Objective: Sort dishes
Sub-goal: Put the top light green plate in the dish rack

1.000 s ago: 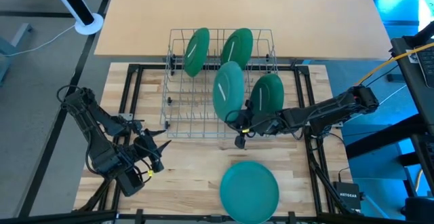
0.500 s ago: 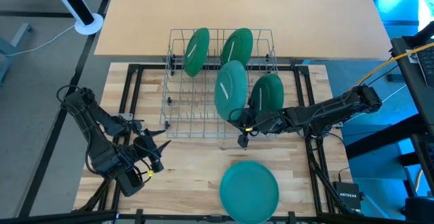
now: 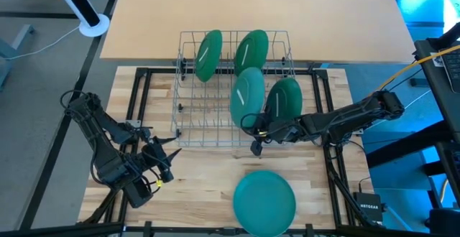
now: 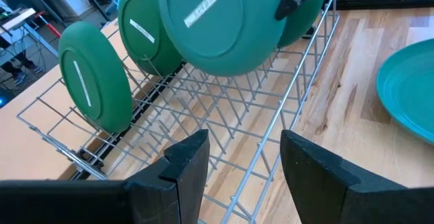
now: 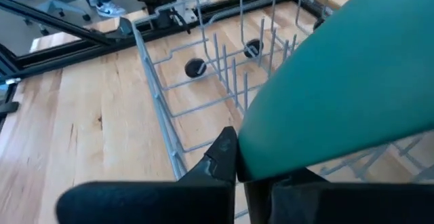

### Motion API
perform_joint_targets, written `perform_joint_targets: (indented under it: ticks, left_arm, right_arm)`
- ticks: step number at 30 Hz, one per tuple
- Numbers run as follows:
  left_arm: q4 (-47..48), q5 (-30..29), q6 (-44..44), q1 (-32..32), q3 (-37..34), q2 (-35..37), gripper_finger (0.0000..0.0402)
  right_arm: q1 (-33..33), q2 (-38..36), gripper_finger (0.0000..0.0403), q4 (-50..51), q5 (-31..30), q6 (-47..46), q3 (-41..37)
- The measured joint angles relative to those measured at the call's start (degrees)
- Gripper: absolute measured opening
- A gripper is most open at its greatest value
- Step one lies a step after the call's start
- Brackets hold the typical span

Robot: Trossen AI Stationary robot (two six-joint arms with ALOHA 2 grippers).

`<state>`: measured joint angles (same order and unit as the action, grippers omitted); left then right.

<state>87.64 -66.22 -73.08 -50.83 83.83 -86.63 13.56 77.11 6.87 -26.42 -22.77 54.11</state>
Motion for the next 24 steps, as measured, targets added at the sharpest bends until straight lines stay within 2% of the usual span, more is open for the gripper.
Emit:
perform_joint_targets:
  ticks: [18, 24]
  left_arm:
    - [0.0, 0.0, 1.1, 0.0, 0.0, 0.0, 0.0172]
    - [0.0, 0.0, 1.1, 0.0, 0.0, 0.0, 0.0172]
  right_arm:
    - [1.4, 10.7, 0.001, -4.1, 0.6, -7.6, 0.0]
    - [1.4, 10.8, 0.0037, -4.3, 2.0, -9.0, 0.0]
